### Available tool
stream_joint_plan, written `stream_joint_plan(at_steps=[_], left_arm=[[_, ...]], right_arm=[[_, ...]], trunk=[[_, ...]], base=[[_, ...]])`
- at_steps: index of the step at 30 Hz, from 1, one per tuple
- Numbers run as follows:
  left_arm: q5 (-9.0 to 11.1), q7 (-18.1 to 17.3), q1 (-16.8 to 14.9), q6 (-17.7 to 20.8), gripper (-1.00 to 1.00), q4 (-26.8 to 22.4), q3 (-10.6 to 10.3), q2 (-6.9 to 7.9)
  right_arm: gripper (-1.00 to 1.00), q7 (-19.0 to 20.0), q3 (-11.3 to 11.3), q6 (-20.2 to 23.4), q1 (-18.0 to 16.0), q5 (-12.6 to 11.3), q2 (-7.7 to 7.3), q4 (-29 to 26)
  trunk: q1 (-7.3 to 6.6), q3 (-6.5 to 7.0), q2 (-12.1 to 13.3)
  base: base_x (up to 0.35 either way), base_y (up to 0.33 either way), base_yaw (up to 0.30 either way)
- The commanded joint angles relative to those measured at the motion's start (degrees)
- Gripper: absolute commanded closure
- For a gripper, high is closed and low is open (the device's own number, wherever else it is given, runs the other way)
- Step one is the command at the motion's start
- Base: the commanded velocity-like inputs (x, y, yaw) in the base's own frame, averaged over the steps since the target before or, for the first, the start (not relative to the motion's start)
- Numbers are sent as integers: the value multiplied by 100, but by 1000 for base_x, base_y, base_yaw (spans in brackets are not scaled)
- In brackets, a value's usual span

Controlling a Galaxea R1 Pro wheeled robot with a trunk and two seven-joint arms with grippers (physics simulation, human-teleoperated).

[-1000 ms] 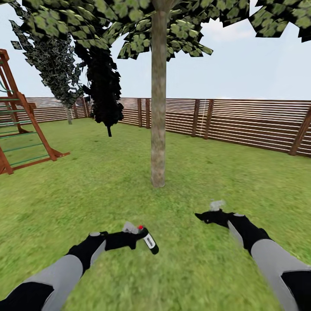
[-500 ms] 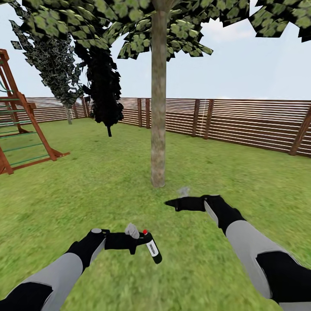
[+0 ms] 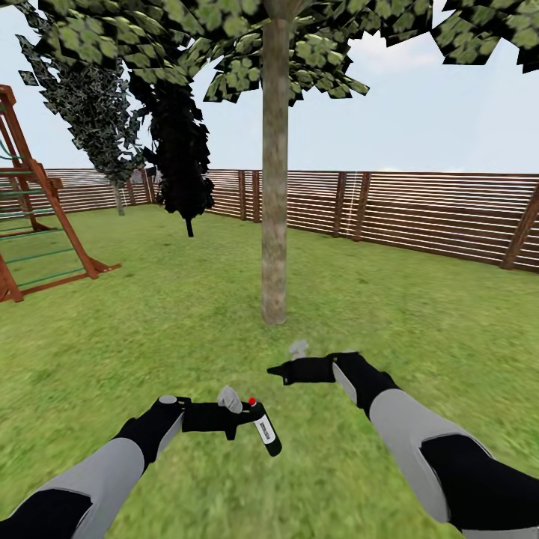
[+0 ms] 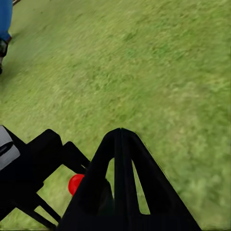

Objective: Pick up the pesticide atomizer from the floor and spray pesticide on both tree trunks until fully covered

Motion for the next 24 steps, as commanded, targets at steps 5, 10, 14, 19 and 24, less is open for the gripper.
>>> stream_joint_plan(at_steps=[5, 10, 14, 19, 24], left_arm=[[-9, -6, -4, 0, 100, -13, 7, 1], [-4, 19, -4, -5, 100, -9, 33, 1], [-4, 26, -4, -5, 100, -8, 42, 1], [-4, 40, -4, -5, 100, -8, 42, -1], [-4, 47, -4, -5, 100, -8, 37, -8]], right_arm=[[100, -26, 540, 47, 2, -39, 34, 93], [100, -19, 657, 48, 25, -40, 113, 148], [100, -15, 665, 48, 30, -40, 165, 152], [100, -16, 670, 48, 30, -40, 208, 152], [100, -29, 671, 48, 36, -40, 223, 152]], trunk=[[4, -14, -14], [4, -14, -14], [4, -14, -14], [4, -14, -14], [4, -14, -14]], base=[[0, 0, 0], [0, 0, 0], [0, 0, 0], [0, 0, 0], [0, 0, 0]])
